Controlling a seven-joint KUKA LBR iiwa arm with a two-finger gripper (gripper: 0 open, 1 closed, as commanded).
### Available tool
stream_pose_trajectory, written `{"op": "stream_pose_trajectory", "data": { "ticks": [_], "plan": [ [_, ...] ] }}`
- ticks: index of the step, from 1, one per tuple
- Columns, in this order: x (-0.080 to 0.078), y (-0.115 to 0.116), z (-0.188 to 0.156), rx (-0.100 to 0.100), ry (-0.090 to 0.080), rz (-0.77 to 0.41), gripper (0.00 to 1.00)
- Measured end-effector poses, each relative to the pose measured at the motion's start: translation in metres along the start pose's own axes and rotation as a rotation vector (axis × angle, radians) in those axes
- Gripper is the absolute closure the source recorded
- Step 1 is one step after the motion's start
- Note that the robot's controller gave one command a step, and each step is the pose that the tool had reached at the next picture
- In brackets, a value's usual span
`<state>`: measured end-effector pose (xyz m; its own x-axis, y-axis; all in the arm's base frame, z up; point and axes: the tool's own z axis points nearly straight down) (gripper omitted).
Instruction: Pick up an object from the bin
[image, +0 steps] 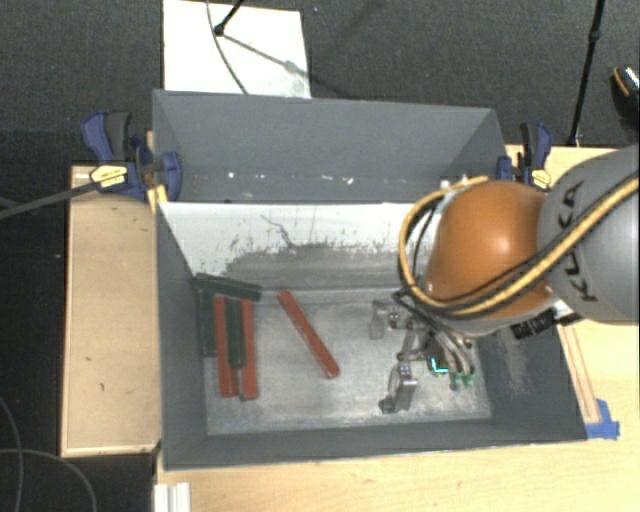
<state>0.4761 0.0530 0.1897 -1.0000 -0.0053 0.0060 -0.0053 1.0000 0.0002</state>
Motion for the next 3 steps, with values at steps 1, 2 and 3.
{"op": "stream_pose_trajectory", "data": {
  "ticks": [1,2,3],
  "plan": [
    [-0.055,0.075,0.122,-0.003,-0.007,0.153,0.0],
    [-0.061,0.043,0.088,0.0,-0.013,0.004,0.0],
    [-0.075,0.05,0.078,-0.002,-0.011,0.164,0.0]
  ]
}}
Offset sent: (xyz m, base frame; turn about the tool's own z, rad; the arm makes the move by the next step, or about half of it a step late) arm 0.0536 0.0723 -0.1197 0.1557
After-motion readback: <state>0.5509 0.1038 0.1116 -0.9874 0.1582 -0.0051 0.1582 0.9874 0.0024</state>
